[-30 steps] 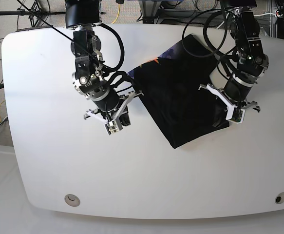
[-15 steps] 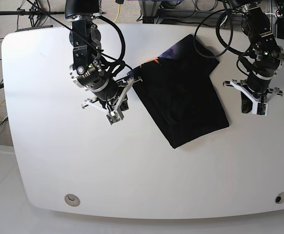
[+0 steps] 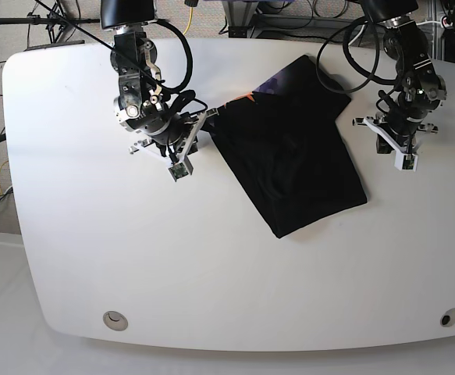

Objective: Fold the T-shirt properly
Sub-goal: 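Release the bundle with the left gripper and move it to the bundle's other end, then pull the bundle with both grippers to square it on the table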

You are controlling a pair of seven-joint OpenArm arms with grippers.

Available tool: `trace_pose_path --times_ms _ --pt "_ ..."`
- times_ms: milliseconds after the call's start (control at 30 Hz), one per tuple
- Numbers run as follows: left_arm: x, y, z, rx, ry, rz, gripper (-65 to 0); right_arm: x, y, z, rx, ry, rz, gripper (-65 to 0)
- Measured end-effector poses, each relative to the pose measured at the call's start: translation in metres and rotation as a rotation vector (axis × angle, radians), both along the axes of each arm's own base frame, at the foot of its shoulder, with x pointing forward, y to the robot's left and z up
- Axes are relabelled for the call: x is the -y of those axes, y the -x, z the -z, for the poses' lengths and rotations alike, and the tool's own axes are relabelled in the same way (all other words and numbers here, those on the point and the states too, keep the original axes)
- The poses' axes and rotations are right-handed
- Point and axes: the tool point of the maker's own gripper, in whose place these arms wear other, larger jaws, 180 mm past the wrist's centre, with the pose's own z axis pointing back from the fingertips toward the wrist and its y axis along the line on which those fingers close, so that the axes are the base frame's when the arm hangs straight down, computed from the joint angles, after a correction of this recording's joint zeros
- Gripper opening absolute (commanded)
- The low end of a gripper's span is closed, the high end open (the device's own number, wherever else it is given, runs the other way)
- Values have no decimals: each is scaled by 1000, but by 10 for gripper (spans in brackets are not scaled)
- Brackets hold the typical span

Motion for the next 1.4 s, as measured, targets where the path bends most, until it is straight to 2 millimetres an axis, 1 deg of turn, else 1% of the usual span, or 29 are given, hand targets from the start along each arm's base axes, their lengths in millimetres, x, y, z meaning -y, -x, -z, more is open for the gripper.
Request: trace_pose_path --times_ms 67,133,267,400,500,700,1000,1167,1300,1400 --pt "3 1 14 -40 21 -1 -634 1 0 4 0 -1 -5 -642" --pt "5 -2 19 -44 38 3 -634 0 -1 5 7 -10 -4 -642" --pt "6 -11 21 -36 59 12 -634 1 0 6 6 -9 -3 -642" --pt "9 -24 21 -36 49 44 -634 2 5 9 -6 -6 -2 -642" --pt "17 -33 21 -31 56 64 -634 0 10 11 -4 -20 0 -642" --pt "41 -49 20 -29 68 128 -634 -4 19 14 -10 -42 1 -642" --pt "70 -75 18 -37 74 208 -634 -10 30 17 -18 -74 10 -642" --pt "79 -88 16 -38 82 234 -634 -19 37 18 -26 -100 12 -642" --pt "87 -97 14 -27 84 257 -634 -39 44 18 -25 -103 -54 -642" --pt "94 -104 7 16 83 276 -634 -51 49 18 -30 -104 -97 -642"
